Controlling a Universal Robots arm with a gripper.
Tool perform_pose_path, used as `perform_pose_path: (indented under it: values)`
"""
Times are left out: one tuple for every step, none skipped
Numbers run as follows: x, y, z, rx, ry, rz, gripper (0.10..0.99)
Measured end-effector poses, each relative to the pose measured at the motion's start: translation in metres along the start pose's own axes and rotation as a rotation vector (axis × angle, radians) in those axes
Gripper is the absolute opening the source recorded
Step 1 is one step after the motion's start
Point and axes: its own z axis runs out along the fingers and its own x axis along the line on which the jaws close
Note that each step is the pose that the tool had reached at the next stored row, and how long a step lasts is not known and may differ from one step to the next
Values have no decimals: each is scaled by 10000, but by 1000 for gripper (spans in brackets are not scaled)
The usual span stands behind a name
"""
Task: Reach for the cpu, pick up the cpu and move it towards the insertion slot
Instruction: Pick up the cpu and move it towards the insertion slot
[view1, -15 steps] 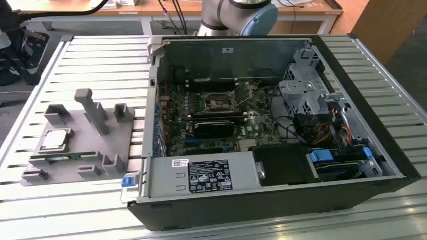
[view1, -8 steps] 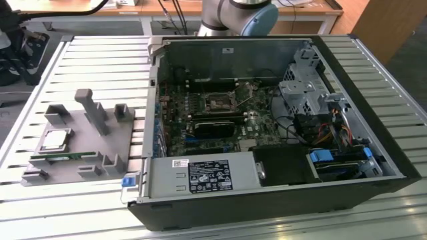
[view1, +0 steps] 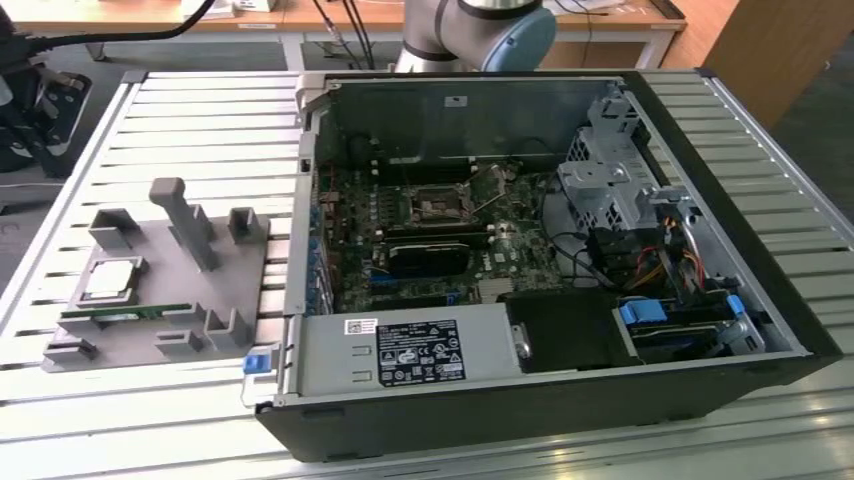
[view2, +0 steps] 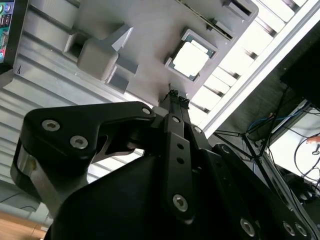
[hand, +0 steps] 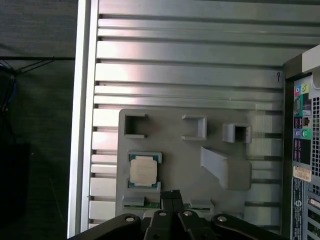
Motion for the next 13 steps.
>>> perform_pose_path:
  values:
    - [14, -9, 8, 0, -1, 0, 106]
    - [31, -17, 17, 0, -1, -1, 106]
    - [47, -21, 23, -1, -2, -1, 106]
    - [66, -26, 30, -1, -2, -2, 106]
    - [85, -29, 37, 0, -2, -2, 106]
    - [99, -32, 45, -1, -3, -2, 106]
    - [108, -32, 57, -1, -2, -2, 106]
    - [121, -32, 71, -1, -2, -1, 114]
    - [132, -32, 87, -1, -3, -1, 114]
    - [145, -33, 103, 0, -1, -1, 169]
    - [157, -34, 121, 0, -1, -2, 169]
    - [168, -34, 141, -1, -2, -2, 235]
    - [175, -35, 160, -1, -2, -2, 294]
